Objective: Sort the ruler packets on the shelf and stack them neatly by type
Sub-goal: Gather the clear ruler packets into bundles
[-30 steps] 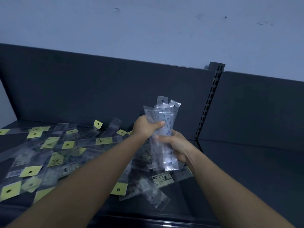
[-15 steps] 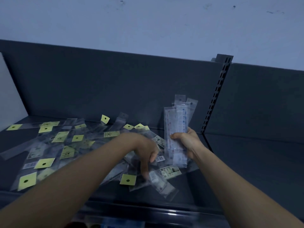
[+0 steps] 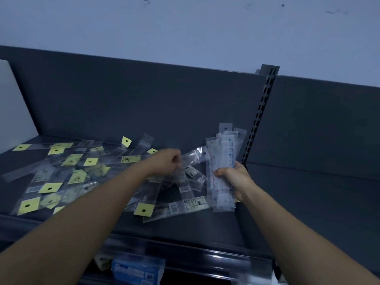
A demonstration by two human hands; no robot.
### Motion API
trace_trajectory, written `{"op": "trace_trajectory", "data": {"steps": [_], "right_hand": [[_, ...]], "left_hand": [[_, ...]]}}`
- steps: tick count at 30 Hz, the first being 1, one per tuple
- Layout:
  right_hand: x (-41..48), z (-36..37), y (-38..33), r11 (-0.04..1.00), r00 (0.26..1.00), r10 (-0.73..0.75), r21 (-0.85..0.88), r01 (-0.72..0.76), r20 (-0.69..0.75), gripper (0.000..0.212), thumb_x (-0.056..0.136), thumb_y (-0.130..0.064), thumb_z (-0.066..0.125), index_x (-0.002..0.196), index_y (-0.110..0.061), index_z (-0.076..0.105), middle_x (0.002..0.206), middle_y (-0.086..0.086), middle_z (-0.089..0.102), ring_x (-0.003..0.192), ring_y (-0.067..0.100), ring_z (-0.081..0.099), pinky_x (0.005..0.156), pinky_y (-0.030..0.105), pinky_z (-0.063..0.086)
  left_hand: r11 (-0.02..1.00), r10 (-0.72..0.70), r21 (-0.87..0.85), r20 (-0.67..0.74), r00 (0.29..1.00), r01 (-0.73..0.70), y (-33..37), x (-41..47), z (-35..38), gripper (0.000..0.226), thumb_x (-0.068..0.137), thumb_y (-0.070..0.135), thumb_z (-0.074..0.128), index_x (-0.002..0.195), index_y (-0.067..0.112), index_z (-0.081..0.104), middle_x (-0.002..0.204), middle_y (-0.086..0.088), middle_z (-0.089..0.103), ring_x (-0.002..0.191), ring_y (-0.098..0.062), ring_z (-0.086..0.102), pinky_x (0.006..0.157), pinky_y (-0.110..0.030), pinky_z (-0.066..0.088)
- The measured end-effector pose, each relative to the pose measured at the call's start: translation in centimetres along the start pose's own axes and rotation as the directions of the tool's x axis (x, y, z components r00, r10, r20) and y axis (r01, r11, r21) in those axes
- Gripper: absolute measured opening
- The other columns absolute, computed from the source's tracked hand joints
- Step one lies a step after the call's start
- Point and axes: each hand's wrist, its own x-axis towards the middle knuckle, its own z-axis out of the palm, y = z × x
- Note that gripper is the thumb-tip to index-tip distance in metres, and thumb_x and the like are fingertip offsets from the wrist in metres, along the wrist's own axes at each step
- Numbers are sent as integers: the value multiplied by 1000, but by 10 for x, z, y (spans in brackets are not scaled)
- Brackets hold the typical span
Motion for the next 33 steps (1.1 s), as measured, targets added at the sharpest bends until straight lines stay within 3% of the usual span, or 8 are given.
{"op": "trace_trajectory", "data": {"steps": [2,4,8,16,20,25,30,33], "right_hand": [[0,-6,2,1000,1000,9,-1,-9,-12,41,81,9,63,117,-9,54,105,15,67,81,27,68,53,35,57],[1,-9,4,1000,1000,14,-8,-14,-17,40,81,9,63,115,-9,54,104,14,68,80,27,68,55,35,57],[2,-13,6,1000,1000,7,-18,-7,-1,40,80,10,62,114,-9,54,101,13,67,83,29,67,58,37,57],[6,-20,2,999,1000,7,-39,-6,22,35,80,10,63,105,-12,55,101,14,67,87,30,67,60,38,58],[9,-25,0,999,1000,-2,-47,3,30,34,80,11,62,101,-14,54,102,15,66,87,31,67,61,39,58],[11,-26,-1,997,1000,-7,-83,9,30,38,79,11,62,108,-12,53,100,14,65,84,29,66,58,37,56],[14,-25,-2,998,999,-33,-59,34,12,35,79,12,61,100,-15,54,95,14,66,79,30,67,61,38,56],[15,-24,-4,998,998,-65,-28,65,-19,37,78,12,60,104,-13,56,94,15,67,78,31,67,63,39,57]], "left_hand": [[999,-36,-12,-82,996,35,11,2,8,10,92,13,50,83,19,50,93,-1,59,88,-21,55,68,-30,41],[999,3,54,16,1000,-4,24,5,21,3,91,18,54,90,16,53,102,-5,62,96,-24,57,78,-33,45],[976,26,205,227,973,-74,40,10,35,34,76,39,74,94,22,50,106,1,55,96,-19,50,87,-37,39],[999,-33,53,422,906,12,42,25,22,26,71,30,83,72,27,56,79,9,59,72,-10,54,61,-27,41],[997,-4,-76,260,966,25,37,30,12,27,73,25,82,79,23,55,81,7,59,75,-12,55,65,-28,43],[860,12,-510,66,998,23,44,41,-3,24,70,5,82,82,8,62,78,-5,65,70,-15,60,69,-29,50],[778,13,-628,-2,1000,-11,59,51,-6,28,65,12,87,76,13,62,83,-9,66,86,-25,64,88,-43,52],[765,42,-643,-4,999,-35,69,54,-1,31,66,14,87,71,15,57,75,-7,62,75,-21,59,72,-35,51]]}}
